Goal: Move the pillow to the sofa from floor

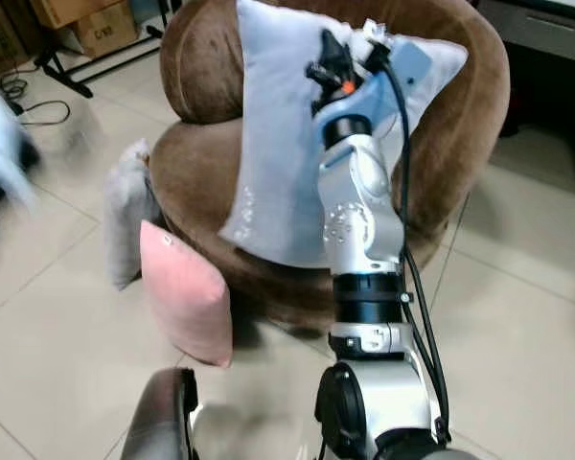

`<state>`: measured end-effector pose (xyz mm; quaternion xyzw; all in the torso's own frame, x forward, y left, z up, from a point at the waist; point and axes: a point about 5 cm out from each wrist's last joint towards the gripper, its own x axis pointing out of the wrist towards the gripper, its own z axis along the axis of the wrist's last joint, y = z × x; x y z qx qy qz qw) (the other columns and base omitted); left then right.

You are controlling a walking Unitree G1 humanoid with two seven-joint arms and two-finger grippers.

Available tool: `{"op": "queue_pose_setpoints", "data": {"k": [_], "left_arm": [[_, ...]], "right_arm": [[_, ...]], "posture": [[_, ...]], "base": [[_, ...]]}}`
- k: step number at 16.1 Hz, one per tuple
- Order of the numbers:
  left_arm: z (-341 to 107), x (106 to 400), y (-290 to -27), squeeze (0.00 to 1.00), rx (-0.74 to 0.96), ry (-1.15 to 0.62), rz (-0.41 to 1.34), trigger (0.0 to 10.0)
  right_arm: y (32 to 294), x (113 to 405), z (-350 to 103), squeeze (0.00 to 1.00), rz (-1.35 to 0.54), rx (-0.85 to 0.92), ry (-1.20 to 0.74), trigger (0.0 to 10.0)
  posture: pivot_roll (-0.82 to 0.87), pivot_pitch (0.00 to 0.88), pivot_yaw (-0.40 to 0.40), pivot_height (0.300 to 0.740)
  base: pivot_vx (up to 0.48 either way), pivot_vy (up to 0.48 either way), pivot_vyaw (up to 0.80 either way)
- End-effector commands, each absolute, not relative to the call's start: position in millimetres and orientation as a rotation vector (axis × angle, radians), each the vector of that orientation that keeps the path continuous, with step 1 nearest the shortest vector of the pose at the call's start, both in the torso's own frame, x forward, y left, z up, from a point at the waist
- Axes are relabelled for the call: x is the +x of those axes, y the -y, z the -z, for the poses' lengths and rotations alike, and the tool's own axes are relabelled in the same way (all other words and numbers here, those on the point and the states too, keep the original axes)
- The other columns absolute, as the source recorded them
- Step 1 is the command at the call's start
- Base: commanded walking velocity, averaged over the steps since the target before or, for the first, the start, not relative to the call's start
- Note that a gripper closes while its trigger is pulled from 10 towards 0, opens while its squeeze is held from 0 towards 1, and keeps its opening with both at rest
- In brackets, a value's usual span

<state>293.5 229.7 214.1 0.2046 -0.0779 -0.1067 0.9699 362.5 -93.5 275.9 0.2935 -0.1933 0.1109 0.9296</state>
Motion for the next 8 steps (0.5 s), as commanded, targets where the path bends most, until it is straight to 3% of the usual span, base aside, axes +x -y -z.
{"op": "queue_pose_setpoints", "data": {"k": [1, 4, 8], "left_arm": [[-201, 284, -216, 0.00, 0.387, 0.110, 0.282, 10.0], [-154, 258, -200, 0.00, 0.351, -0.017, 0.329, 10.0], [-140, 247, -201, 0.00, 0.370, -0.062, 0.307, 10.0]], "right_arm": [[87, 360, -291, 0.00, -0.264, 0.595, 0.474, 10.0], [80, 362, -245, 0.00, -0.248, 0.510, 0.357, 10.0], [99, 353, -169, 0.00, -0.178, 0.372, 0.146, 10.0]], "posture": [[-0.01, 0.000, -0.031, 0.650], [0.01, 0.000, -0.045, 0.680], [0.00, 0.000, -0.041, 0.715]], "base": [[0.000, 0.000, 0.00], [0.000, 0.000, 0.00], [0.000, 0.000, 0.00]]}}
